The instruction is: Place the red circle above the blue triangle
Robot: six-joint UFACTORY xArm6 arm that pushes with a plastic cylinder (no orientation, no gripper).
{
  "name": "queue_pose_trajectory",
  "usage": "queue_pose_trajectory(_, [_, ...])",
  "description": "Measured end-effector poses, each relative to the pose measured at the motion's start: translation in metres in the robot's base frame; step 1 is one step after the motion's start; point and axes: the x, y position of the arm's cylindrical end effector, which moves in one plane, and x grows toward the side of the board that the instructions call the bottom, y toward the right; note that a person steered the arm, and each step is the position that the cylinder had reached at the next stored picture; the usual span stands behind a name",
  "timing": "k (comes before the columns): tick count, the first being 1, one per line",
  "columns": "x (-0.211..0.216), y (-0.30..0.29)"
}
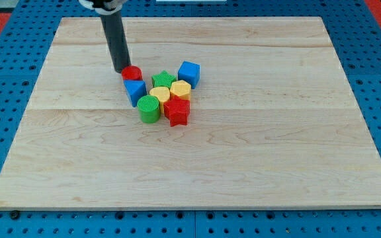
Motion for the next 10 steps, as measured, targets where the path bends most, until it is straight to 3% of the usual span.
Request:
queue_pose_trajectory(2, [0.029,-0.019])
queue_pose_trajectory(4, [0.059,0.009])
queue_pose_trajectory(7, [0.059,0.034])
queue_pose_trajectory(8, [0.047,-0.031])
queue_pose_trajectory(9, [0.032,-0.054])
queue_pose_trajectory(10, [0.025,-0.016])
